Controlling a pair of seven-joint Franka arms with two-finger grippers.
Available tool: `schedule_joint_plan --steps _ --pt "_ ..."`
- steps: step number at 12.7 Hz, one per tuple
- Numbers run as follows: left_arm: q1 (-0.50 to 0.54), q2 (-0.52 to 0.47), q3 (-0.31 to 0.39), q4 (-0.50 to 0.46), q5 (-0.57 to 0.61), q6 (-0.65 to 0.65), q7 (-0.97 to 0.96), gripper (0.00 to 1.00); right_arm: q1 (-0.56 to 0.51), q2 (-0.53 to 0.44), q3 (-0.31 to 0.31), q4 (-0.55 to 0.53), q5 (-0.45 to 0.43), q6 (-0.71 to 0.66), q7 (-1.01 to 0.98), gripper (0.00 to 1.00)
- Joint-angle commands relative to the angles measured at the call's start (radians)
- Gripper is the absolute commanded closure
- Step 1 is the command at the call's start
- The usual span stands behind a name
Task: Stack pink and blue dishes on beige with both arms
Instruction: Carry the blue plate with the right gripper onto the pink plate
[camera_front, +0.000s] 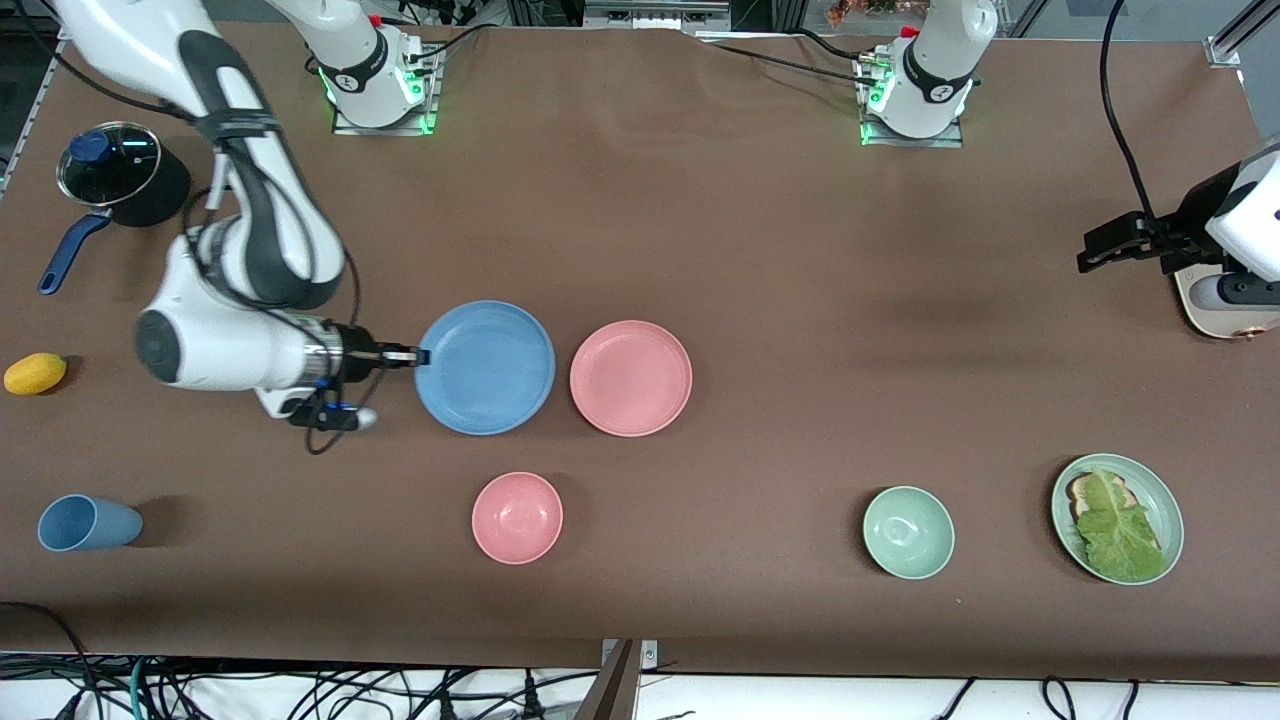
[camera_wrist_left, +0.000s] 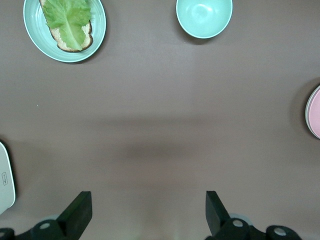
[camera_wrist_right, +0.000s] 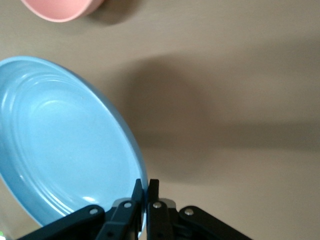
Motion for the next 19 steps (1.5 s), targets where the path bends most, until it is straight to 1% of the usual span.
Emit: schedule_joint_plan --steps 1,2,3,4,5,8,12,18,19 --pt "-0.02 -0.019 0.018 0.006 -0.016 -0.019 0.011 0.0 0.129 0.058 -0.009 0.075 -0.003 0.075 0.151 1.0" --pt "-0.018 -0.013 0.018 0.008 -0.016 -0.02 0.011 0.0 0.167 0.087 -0.011 0.107 -0.009 0.08 0.198 1.0" --pt "-0.018 -0.008 0.018 0.011 -0.016 -0.023 0.011 0.0 0.195 0.102 -0.011 0.127 -0.037 0.089 0.256 1.0" --pt "-0.018 -0.008 0.018 0.012 -0.016 -0.028 0.011 0.0 0.217 0.115 -0.011 0.129 -0.083 0.091 0.286 1.0" --pt "-0.018 -0.007 0.015 0.012 -0.016 -0.028 0.011 0.0 0.24 0.126 -0.011 0.129 -0.107 0.094 0.289 1.0" --pt "-0.018 -0.007 0.012 0.012 -0.016 -0.028 0.012 0.0 0.263 0.159 -0.009 0.129 -0.105 0.115 0.307 1.0" --pt "-0.015 -0.002 0.012 0.014 -0.018 -0.026 0.015 0.0 0.28 0.185 -0.009 0.129 -0.1 0.186 0.311 1.0" --pt "-0.014 0.001 0.012 0.014 -0.018 -0.026 0.021 0.0 0.292 0.19 -0.009 0.119 -0.1 0.177 0.311 1.0" --pt "-0.014 0.001 0.012 0.014 -0.018 -0.026 0.021 0.0 0.292 0.192 -0.009 0.119 -0.1 0.177 0.311 0.95"
